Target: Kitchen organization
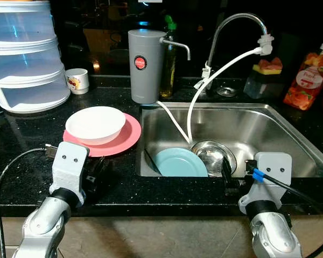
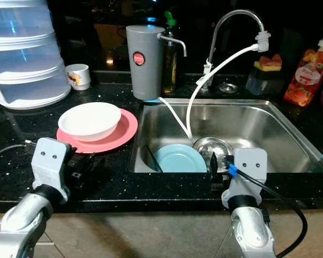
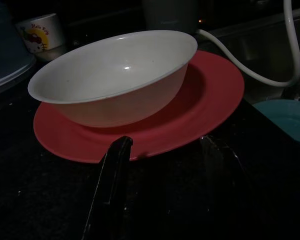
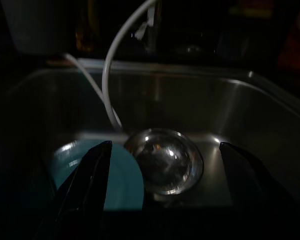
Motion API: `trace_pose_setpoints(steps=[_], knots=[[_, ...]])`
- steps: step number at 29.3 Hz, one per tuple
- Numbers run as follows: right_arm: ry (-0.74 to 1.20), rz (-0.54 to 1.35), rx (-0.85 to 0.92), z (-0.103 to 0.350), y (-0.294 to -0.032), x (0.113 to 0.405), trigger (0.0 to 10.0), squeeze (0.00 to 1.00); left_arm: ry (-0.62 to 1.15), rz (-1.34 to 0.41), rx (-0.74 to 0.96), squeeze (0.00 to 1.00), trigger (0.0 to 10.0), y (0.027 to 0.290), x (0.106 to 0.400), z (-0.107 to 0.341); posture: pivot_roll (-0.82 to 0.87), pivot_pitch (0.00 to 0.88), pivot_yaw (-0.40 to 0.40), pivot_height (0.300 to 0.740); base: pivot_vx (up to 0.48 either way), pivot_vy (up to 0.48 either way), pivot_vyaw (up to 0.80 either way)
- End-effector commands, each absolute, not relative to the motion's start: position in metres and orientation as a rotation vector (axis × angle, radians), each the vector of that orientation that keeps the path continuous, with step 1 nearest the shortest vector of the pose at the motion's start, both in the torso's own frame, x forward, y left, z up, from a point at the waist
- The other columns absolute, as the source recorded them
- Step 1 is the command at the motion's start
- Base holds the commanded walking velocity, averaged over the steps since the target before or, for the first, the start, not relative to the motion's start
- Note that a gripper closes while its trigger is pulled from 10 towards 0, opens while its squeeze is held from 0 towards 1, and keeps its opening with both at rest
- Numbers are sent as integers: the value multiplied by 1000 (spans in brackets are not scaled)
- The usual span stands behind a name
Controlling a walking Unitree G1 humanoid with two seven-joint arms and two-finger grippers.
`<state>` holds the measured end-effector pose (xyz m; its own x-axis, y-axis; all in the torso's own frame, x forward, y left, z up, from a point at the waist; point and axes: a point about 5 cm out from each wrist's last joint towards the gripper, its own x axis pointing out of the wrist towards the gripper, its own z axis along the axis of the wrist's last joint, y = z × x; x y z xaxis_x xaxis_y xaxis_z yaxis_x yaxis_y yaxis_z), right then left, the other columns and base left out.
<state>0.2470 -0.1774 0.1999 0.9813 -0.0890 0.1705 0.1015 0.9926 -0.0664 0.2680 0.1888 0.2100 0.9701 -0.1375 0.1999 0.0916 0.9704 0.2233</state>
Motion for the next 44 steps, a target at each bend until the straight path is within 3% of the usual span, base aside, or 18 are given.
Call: trace_pose_setpoints(steps=[1,21,44], knots=[[-164,-97,-64,198,-180,245,10000,0,-188,-121,219,0,10000,191,269,203,23,98,-19,740,0,0,0],[-183,-112,-25,199,-182,255,10000,0,-154,-70,98,0,10000,184,269,186,36,80,-38,740,0,0,0],[-261,-108,13,220,-176,266,10000,0,-281,-96,117,0,10000,166,274,215,71,100,-42,740,0,0,0]])
